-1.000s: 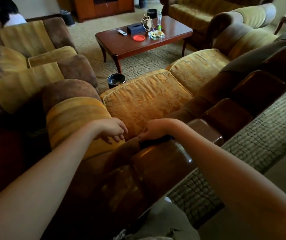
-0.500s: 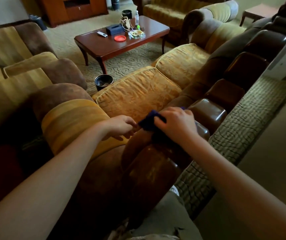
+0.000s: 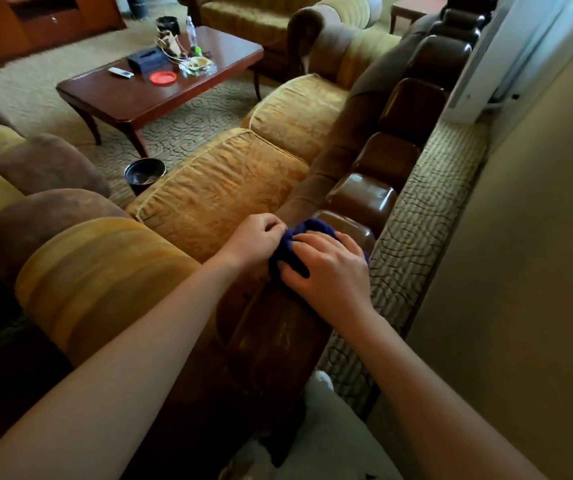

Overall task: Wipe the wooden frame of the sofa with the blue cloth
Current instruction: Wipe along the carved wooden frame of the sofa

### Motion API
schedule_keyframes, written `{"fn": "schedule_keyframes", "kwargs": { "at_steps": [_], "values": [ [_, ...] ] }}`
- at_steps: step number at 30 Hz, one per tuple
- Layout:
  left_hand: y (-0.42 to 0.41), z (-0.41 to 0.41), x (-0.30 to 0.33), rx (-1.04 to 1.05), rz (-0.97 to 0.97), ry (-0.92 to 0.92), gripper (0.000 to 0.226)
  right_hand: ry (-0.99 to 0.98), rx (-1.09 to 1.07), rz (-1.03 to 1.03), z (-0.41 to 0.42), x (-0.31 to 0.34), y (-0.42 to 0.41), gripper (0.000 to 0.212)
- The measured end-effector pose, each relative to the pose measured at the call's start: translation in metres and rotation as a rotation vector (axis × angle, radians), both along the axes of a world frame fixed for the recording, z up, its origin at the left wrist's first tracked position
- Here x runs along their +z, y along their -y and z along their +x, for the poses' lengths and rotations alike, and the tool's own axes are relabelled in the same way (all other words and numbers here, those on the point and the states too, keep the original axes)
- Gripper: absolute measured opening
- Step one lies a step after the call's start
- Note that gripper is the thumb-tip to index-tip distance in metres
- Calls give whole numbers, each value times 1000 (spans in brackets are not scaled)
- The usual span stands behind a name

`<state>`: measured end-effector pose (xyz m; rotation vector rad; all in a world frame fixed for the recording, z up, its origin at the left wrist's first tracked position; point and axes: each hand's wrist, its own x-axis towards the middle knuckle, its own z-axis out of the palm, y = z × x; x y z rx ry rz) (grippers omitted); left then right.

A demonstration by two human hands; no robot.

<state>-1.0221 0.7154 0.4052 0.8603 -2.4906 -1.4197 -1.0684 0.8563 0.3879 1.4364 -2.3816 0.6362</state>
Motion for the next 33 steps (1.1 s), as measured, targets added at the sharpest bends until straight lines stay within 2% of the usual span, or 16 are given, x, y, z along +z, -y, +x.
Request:
{"fn": "schedule_keyframes", "kwargs": {
  "at_steps": [3, 7, 11, 15, 19, 23, 27, 30, 33],
  "values": [
    [11, -15, 2, 27, 19, 0, 24, 28, -51, -17, -35, 0, 11, 32],
    [26, -34, 2, 158, 57, 2, 26, 248, -130, 106, -121, 4, 25, 33],
    [33, -53, -2, 197, 52, 86, 24, 234, -147, 193, -191, 3, 42, 33],
    [39, -69, -6, 227, 67, 101, 23, 279, -181, 325, -224, 8, 60, 35],
    [44, -78, -9, 244, 91, 112, 23, 169, -104, 503, -210, 15, 79, 36],
    [52, -88, -10, 201, 78, 119, 23, 6, 118, 807, -162, 19, 107, 38],
    [71, -88, -3, 167, 68, 72, 27, 39, 214, 1062, -117, 18, 127, 45],
    [89, -79, 0, 171, 99, 31, 28, 128, 245, 1034, -99, 29, 120, 47],
    [90, -77, -6, 137, 135, 37, 27, 164, 283, 861, -74, 39, 99, 43]
  ]
}}
